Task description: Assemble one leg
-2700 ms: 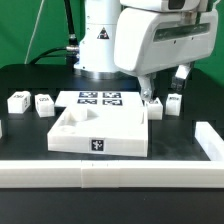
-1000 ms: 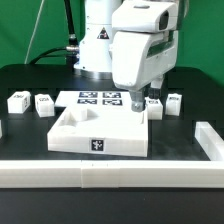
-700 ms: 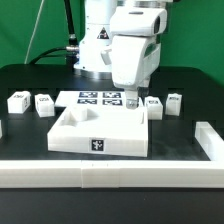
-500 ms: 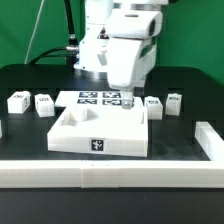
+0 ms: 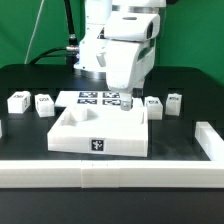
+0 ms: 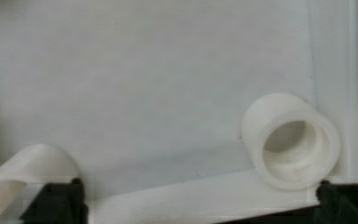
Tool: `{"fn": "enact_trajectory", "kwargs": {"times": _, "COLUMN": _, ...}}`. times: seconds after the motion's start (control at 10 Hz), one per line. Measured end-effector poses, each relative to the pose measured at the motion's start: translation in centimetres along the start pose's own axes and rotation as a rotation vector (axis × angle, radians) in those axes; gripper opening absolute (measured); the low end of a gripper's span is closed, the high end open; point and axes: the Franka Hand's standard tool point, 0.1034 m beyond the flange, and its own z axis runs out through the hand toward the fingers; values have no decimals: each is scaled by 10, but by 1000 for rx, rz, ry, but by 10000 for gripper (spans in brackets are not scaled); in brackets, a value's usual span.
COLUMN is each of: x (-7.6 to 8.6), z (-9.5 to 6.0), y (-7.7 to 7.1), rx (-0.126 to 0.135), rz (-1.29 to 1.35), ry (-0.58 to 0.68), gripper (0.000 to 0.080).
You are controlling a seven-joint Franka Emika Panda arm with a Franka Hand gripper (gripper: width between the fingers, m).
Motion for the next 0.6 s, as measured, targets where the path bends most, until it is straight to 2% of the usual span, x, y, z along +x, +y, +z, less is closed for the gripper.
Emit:
{"fn": "enact_trajectory", "kwargs": {"times": 0.1, "x": -14, "z": 8, "y": -18, "rx": 8, "rz": -18, "ry": 3, "gripper": 650}}
{"fn": "enact_trajectory", "kwargs": {"times": 0.2, "x": -24, "z": 13, "y": -28, "rx": 23, "rz": -17, "ry": -1, "gripper": 650}}
{"fn": "enact_trajectory", "kwargs": {"times": 0.5, "x": -38, "z": 32, "y": -31, "rx": 21, "rz": -71, "ry": 16, "gripper": 650}}
{"fn": "enact_trajectory", "kwargs": {"times": 0.6, "x": -36, "z": 36, "y": -28, "rx": 15, "rz": -78, "ry": 22, "gripper": 650}}
